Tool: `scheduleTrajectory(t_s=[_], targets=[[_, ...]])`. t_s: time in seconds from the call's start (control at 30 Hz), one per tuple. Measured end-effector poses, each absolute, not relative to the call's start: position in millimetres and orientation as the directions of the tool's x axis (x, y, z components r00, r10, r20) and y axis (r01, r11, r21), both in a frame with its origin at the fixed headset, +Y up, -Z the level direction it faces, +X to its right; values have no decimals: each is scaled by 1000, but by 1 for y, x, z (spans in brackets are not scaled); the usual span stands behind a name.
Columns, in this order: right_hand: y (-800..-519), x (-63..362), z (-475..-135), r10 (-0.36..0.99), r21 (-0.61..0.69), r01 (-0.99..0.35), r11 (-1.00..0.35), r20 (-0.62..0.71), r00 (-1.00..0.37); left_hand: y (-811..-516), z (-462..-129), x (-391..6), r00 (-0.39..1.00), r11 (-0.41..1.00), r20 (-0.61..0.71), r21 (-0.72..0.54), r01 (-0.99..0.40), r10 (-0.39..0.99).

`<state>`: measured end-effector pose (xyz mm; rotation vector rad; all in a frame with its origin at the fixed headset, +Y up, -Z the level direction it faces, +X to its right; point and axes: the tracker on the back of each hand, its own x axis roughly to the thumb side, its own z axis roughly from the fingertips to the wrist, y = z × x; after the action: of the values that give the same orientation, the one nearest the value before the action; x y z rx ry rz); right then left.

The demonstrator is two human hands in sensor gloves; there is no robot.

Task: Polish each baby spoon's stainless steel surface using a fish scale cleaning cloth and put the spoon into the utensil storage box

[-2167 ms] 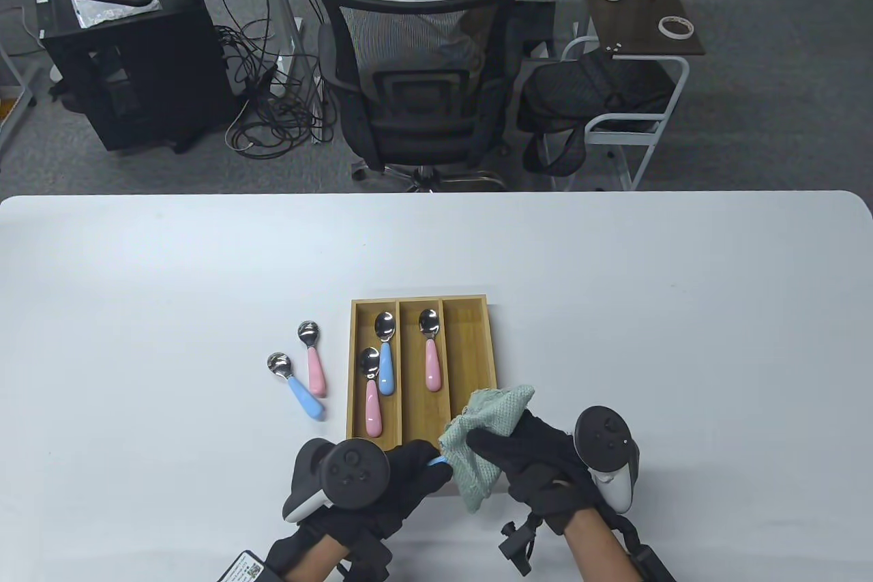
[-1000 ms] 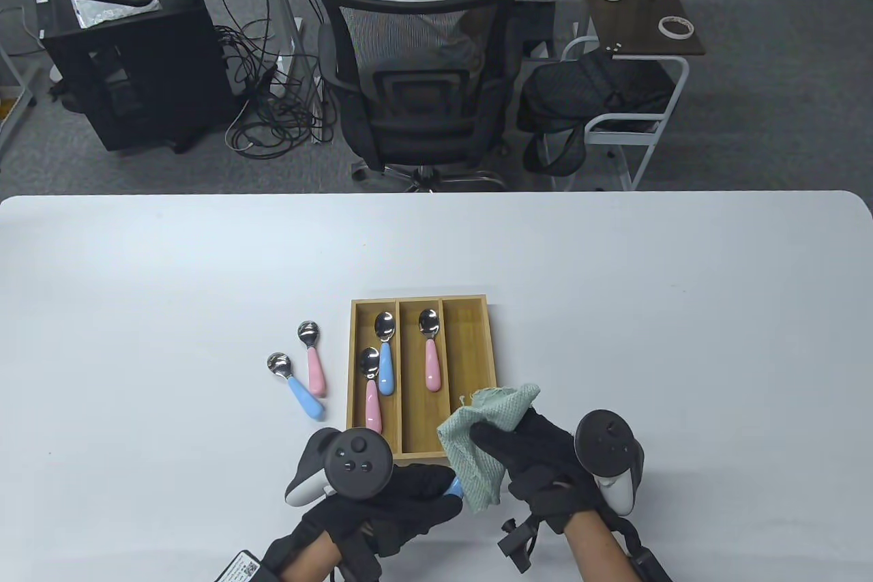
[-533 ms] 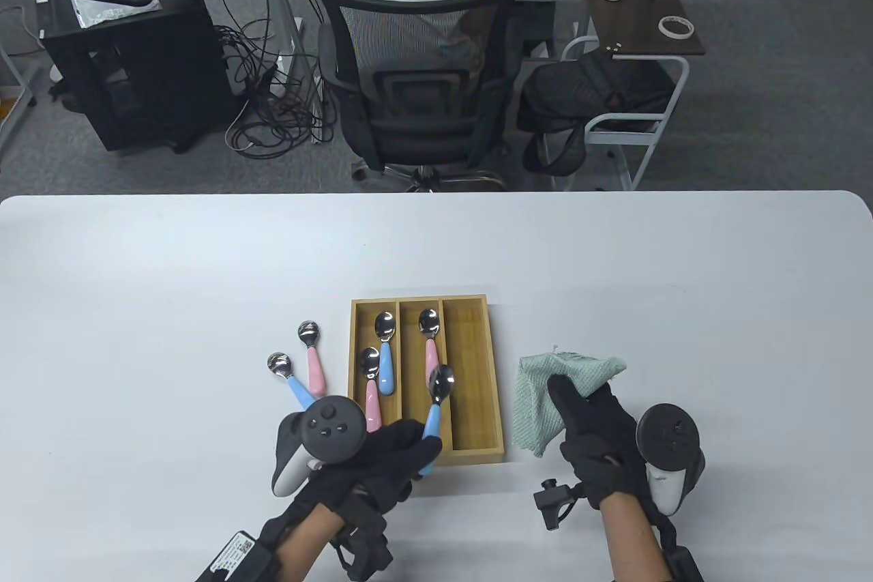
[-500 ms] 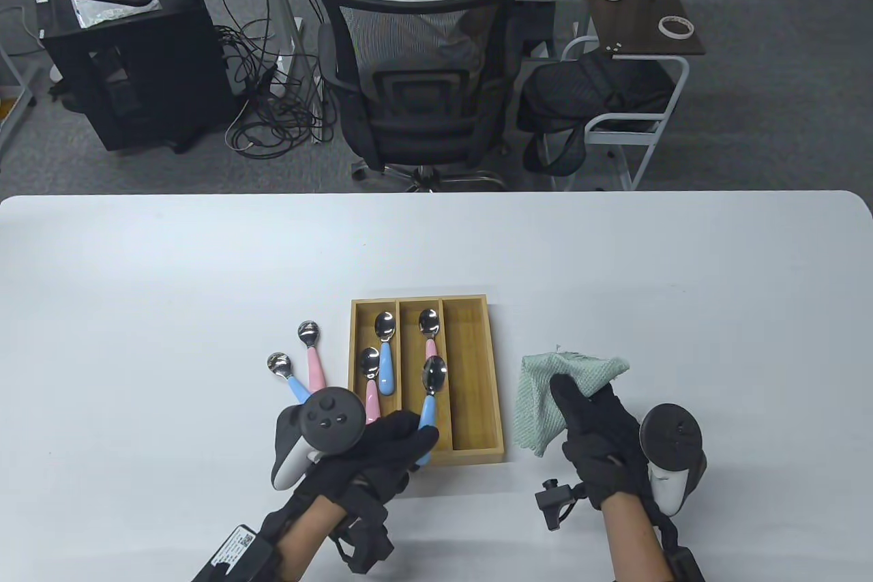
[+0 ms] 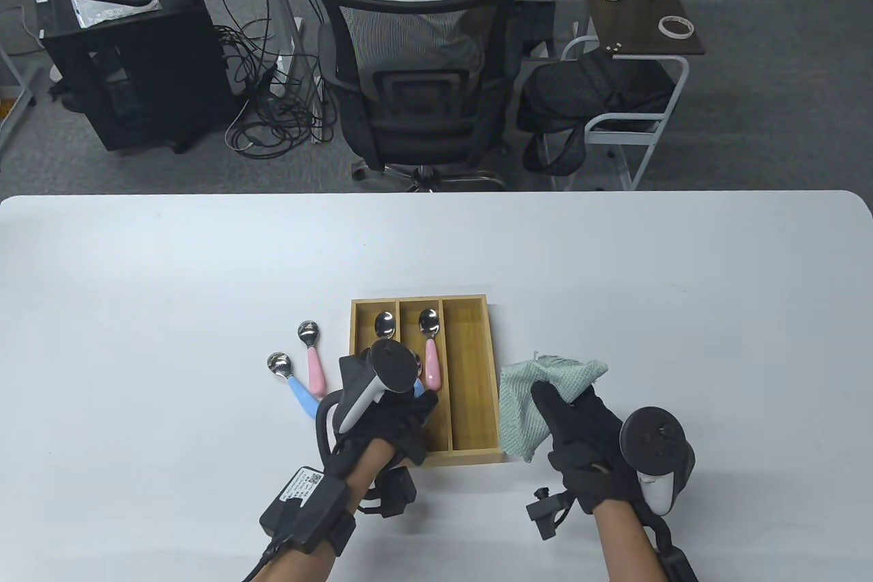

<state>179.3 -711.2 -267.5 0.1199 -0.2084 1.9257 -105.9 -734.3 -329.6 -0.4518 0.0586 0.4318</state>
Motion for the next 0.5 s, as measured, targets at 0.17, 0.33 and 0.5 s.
scheduleTrajectory(t_s=[0.17, 0.33, 0.5], targets=[[-712, 179, -267, 915, -78, -934, -349, 186, -358, -728, -325, -103, 956, 884, -101, -364, -293, 275], [-712, 179, -267, 915, -75, -933, -352, 183, -360, -718, -321, -112, 954, 890, -85, -346, -298, 287], [-713, 179, -267, 913, -71, -929, -362, 174, -369, -691, -323, -141, 965, 930, -96, -261, -260, 243]])
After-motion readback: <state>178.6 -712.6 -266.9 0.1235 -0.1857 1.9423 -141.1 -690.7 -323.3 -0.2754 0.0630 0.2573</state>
